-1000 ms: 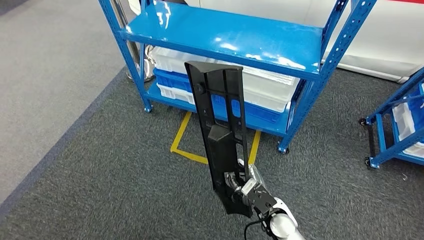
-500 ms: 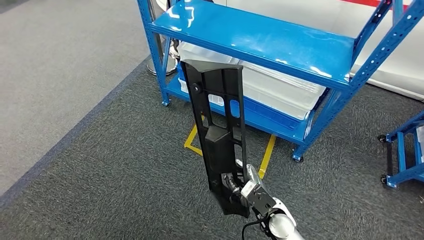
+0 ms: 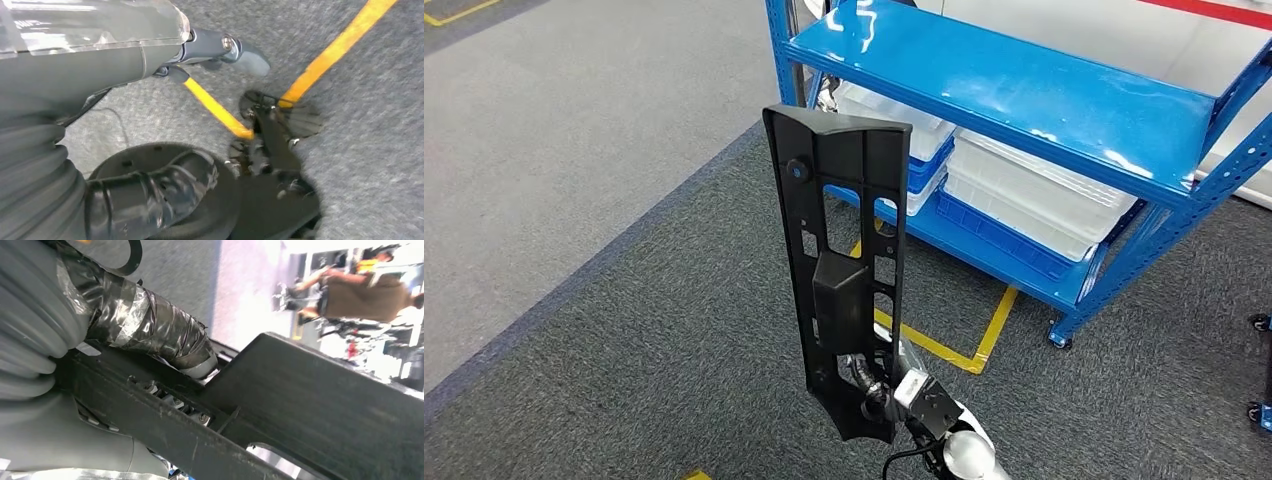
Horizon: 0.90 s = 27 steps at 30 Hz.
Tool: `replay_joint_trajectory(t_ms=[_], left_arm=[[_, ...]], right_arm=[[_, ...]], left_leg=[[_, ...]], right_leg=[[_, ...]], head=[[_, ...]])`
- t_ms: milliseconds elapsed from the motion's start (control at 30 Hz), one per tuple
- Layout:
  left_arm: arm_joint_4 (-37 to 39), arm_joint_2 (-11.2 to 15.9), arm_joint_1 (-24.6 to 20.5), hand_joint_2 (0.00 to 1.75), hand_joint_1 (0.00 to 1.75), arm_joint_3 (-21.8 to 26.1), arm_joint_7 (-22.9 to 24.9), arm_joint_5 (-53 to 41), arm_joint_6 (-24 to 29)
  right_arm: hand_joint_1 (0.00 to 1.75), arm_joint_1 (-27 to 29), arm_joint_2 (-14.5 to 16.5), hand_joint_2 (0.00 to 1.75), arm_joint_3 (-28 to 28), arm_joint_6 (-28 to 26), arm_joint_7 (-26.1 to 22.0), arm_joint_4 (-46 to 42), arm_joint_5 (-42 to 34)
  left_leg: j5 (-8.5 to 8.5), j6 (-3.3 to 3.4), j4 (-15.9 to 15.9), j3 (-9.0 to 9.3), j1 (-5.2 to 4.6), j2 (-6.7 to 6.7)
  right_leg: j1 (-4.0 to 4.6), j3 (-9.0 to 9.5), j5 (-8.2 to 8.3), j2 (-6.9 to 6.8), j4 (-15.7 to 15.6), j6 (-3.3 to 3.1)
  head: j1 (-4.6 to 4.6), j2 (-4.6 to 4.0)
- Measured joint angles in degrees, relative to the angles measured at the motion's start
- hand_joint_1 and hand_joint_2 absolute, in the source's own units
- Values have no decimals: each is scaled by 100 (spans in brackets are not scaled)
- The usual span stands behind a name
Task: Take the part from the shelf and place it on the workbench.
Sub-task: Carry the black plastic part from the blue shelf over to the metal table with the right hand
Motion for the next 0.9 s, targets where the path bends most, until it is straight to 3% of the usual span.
replay_joint_trajectory(t_ms=[67,100,133,167,200,300,367,433,500,567,633,667,700,733,800,867,900], left_arm=[[0,1,-10,175,0,-16,22,-19,3],[0,1,-16,175,0,-20,29,-24,9],[0,1,-16,175,0,-21,39,-29,21],[0,3,-9,175,0,-22,48,-34,40],[-1,9,-1,175,0,-23,55,-38,69],[-2,32,0,175,0,-23,63,-39,153],[-2,40,-6,175,0,-23,63,-39,193],[-2,48,6,175,0,-22,64,-39,250],[-2,53,12,175,0,-21,64,-39,303],[-2,55,1,175,0,-21,64,-39,332],[-2,56,-6,175,0,-21,63,-40,342],[-2,56,-5,175,0,-21,62,-42,345],[-2,56,-3,175,0,-21,62,-44,350],[-2,56,-1,175,0,-21,62,-45,355],[-1,51,-3,175,0,-20,62,-51,359],[0,46,-2,175,0,-19,63,-61,363],[0,45,3,175,0,-19,65,-67,369]], right_arm=[[175,-10,26,175,26,81,-18,4,-28],[175,-10,28,175,37,116,-23,11,-36],[175,-9,29,175,48,145,-26,19,-41],[175,-9,31,175,59,173,-30,26,-44],[175,-10,36,175,69,196,-38,31,-47],[175,-25,58,175,82,245,-65,31,-52],[175,-45,65,175,95,262,-76,32,-54],[175,-62,77,175,112,296,-85,31,-54],[175,-70,90,175,120,335,-101,30,-52],[175,-50,84,175,121,362,-119,31,-48],[175,3,69,175,121,386,-130,32,-42],[175,27,64,175,121,404,-134,32,-40],[175,43,62,175,121,420,-141,31,-37],[175,50,61,175,121,434,-147,25,-29],[175,57,60,175,121,449,-160,7,-8],[175,71,59,175,121,453,-171,-14,14],[175,80,59,175,122,454,-175,-25,22]], left_leg=[[-342,-55,617,-276,18,254],[-491,-80,965,-438,34,299],[-561,-102,1204,-547,47,324],[-523,-119,1247,-557,59,345],[-388,-129,1068,-454,68,377],[40,-85,4,120,44,658],[60,-7,-248,229,-1,724],[83,72,-271,220,-3,610],[119,150,-322,239,17,512],[138,210,-343,244,22,413],[138,234,-332,237,12,285],[135,234,-320,236,7,213],[129,232,-303,235,5,137],[120,225,-283,235,5,64],[99,195,-231,213,2,-66],[101,130,-205,165,18,-177],[110,86,-205,145,24,-234]], right_leg=[[4,10,5,-143,-17,-32],[8,8,1,-222,-13,-35],[10,6,-5,-299,-9,-35],[9,7,-14,-373,-4,-31],[7,13,-25,-439,1,-22],[27,49,-66,-602,16,39],[53,64,-82,-694,17,96],[51,83,-97,-748,12,166],[27,24,-245,-572,186,222],[9,-252,-591,-303,789,234],[8,-593,-843,-200,1469,232],[9,-668,-816,-184,1585,228],[8,-640,-677,-169,1483,217],[8,-515,-460,-133,1179,198],[1,-209,-121,102,452,153],[14,-86,-52,267,137,135],[27,-80,-49,246,113,131]], head=[[-24,0],[-23,0],[-23,0],[-23,0],[-24,0],[-21,0],[-16,0],[-15,0],[-14,0],[-13,0],[-14,0],[-14,0],[-14,0],[-14,0],[-15,0],[-16,0],[-16,0]])
